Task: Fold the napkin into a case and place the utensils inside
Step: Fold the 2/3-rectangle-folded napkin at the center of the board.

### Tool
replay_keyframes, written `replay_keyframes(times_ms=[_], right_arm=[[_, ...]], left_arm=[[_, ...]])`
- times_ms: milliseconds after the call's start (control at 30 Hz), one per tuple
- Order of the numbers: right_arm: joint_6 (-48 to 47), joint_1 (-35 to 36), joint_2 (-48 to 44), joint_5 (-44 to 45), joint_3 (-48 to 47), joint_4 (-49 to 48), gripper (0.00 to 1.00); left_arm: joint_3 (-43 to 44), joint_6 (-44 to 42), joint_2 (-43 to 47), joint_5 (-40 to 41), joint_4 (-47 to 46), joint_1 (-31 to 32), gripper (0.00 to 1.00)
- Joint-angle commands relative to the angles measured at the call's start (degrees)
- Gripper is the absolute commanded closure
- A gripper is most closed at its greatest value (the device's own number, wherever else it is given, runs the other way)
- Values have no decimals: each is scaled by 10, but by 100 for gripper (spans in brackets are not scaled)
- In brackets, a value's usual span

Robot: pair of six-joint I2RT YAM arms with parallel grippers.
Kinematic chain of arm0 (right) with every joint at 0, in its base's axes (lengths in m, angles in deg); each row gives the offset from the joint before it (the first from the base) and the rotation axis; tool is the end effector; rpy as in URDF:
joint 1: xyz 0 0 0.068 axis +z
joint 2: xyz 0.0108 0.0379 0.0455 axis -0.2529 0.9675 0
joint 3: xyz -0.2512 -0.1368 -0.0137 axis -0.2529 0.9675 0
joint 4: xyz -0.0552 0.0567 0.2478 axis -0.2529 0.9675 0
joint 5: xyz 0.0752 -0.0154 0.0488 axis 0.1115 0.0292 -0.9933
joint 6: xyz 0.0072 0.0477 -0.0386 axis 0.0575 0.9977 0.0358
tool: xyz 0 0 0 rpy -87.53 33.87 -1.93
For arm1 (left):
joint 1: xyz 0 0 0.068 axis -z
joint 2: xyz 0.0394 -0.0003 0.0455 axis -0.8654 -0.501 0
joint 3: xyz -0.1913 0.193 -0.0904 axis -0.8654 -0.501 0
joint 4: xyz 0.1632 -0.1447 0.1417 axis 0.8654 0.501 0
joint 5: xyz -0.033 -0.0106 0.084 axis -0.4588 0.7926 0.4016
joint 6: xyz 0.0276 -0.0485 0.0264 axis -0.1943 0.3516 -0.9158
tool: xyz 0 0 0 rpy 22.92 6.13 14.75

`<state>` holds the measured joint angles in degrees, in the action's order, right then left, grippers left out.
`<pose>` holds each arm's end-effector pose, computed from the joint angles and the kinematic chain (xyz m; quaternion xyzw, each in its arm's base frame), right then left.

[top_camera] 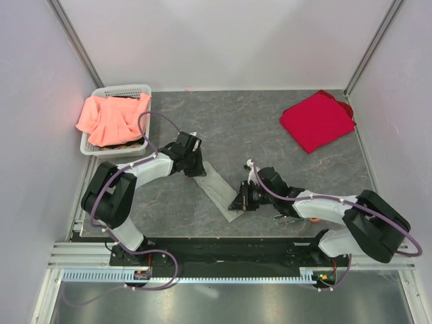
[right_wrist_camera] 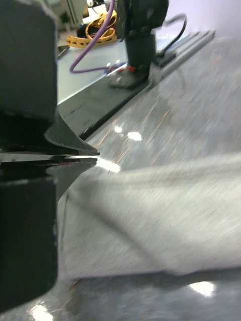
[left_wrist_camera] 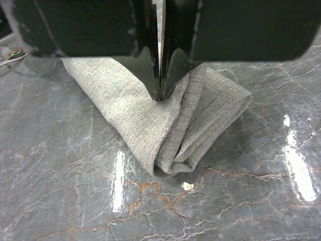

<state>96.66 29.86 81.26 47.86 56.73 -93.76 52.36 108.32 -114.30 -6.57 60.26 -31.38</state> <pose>0.1660 0.1899 0.1567 -0.0741 0.8793 0.4396 0.1677 0.2920 -0.1655 0.1747 -0.0339 0.9538 -0.2036 0.2185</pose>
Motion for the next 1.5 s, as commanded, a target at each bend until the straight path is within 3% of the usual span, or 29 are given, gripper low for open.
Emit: replay_keyframes(times_ms=[0,133,267,367,467,600,767,1033,1467], right_arm=[[-61,-4,-41,37,-87,65,89],[-101,-6,18,61,-123,74,88],[-103,4,82,62,-97,35,89],[-104,7,92,64,-81,17,90],[-119,7,81,75,-111,54,89],[-141,7,71,83,-167,94,80],[-169,7,115,87,-252,125,62],[-165,6,208,78,-345,118,58],[-147,0,258,59,-353,82,58]], left_arm=[[15,-26,42,-7,-5,-4,91],[22,-23,83,-14,0,-5,81],[31,-19,118,-7,25,-10,64],[29,-23,125,-1,41,-17,46],[23,-22,118,4,46,-22,40],[20,-29,98,5,47,-25,37],[27,-33,74,-3,44,-27,36],[26,-41,57,9,52,-32,39],[5,-32,97,48,59,-35,38]])
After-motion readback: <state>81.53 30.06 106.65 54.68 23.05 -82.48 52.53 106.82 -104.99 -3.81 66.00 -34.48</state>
